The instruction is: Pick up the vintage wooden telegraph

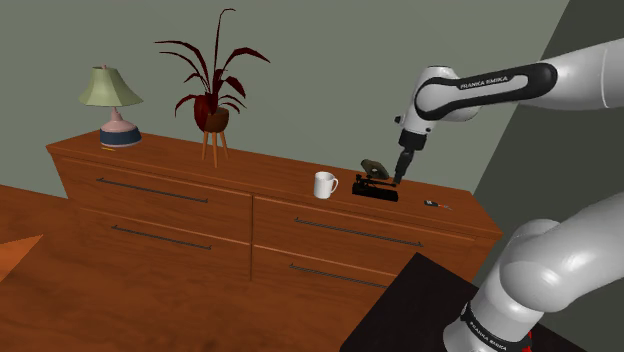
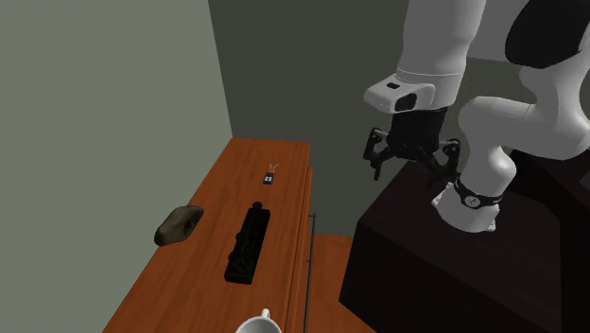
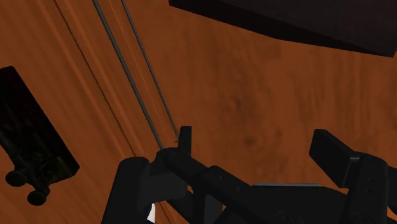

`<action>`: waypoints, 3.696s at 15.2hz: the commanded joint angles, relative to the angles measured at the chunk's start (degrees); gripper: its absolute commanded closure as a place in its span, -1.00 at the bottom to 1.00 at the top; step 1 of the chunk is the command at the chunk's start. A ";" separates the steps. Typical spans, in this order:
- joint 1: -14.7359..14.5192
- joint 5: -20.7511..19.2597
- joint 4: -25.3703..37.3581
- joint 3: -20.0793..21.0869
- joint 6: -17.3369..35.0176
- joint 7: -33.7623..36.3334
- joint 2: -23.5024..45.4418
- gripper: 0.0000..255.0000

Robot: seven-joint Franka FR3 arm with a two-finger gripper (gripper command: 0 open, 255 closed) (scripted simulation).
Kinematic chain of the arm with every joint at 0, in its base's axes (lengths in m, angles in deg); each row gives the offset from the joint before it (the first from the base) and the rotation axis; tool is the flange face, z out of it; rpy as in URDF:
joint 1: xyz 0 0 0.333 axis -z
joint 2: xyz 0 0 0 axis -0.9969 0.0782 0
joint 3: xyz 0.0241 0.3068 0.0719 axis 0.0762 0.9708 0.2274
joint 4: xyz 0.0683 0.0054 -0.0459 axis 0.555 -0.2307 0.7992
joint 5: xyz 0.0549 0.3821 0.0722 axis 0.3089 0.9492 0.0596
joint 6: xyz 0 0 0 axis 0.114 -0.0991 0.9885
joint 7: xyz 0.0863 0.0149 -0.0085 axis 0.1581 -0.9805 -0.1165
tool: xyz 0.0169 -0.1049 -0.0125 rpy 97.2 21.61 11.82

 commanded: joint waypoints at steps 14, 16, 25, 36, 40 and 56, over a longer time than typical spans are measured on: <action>0.65 10.44 17.06 -12.60 14.32 -27.95 31.85 -1.00; 1.77 13.50 20.73 -12.79 14.88 -31.90 36.72 -1.00; 10.64 23.97 41.71 -9.41 13.46 -44.77 57.90 -1.00; 13.74 27.01 46.80 -7.03 16.29 -47.66 65.94 -1.00; 13.77 27.06 46.88 -6.99 16.33 -47.68 66.06 1.00; 12.91 24.97 47.95 -8.46 11.60 -46.20 62.14 1.00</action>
